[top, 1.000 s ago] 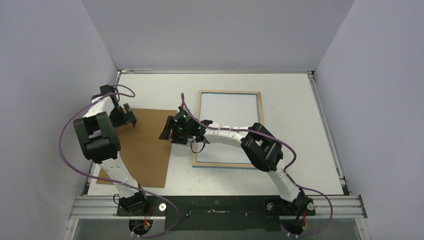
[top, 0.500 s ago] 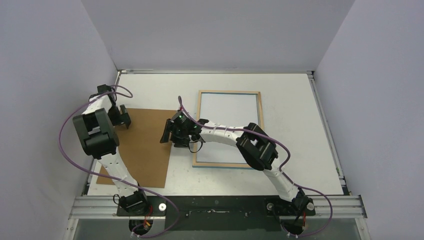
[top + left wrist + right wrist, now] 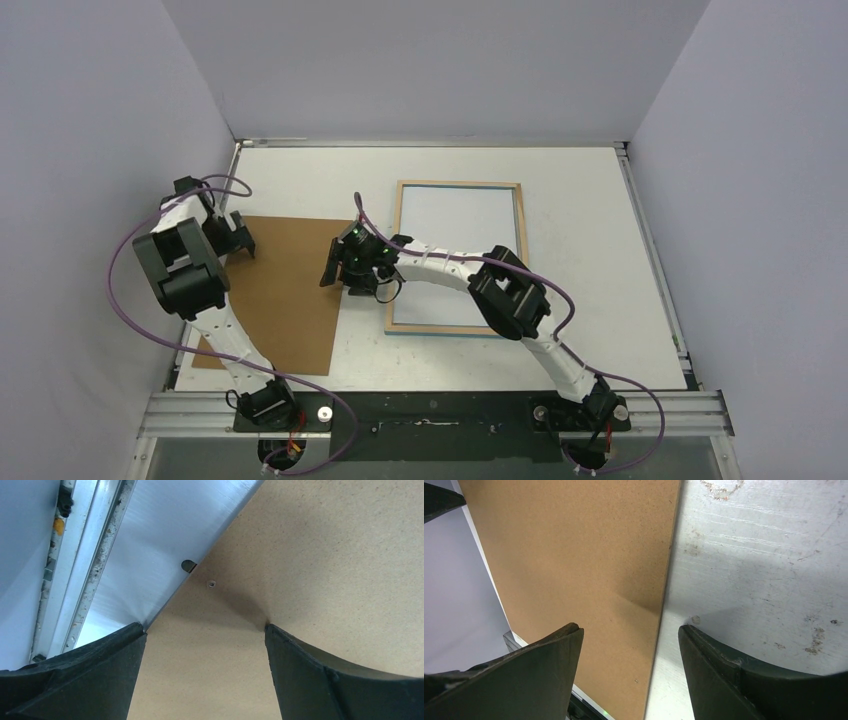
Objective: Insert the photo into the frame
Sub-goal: Pick up the photo frame item at the center of the board, then turn over the photo frame item at the center of the board.
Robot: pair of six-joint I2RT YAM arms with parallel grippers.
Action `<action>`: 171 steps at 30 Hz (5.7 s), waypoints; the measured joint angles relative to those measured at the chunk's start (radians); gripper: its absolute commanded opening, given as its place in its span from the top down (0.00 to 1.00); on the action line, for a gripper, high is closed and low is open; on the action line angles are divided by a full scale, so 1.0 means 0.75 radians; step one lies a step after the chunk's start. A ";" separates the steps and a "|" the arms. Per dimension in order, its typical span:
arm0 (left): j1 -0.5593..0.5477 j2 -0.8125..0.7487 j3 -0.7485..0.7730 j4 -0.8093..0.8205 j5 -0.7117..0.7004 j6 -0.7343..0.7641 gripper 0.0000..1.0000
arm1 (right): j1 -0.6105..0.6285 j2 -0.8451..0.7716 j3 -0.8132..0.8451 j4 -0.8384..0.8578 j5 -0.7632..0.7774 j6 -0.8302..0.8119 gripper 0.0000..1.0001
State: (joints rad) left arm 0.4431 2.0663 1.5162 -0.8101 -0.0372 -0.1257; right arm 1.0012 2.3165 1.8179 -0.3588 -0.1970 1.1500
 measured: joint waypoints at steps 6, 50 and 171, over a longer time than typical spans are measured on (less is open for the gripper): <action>0.030 0.011 0.004 -0.001 0.072 0.009 0.13 | 0.000 -0.003 -0.003 -0.008 0.047 0.019 0.28; -0.027 0.022 -0.052 0.303 0.579 -0.176 0.33 | -0.149 -0.291 -0.412 0.433 -0.152 -0.029 0.33; -0.955 -0.542 -0.222 0.404 0.403 -0.234 0.19 | -0.993 -0.708 0.621 -1.413 0.169 -0.991 1.00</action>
State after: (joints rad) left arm -0.2729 1.6600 1.3495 -0.5068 0.2653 -0.3016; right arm 0.2565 1.7859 2.2833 -1.4189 -0.0704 0.4065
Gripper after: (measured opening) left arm 0.845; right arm 0.056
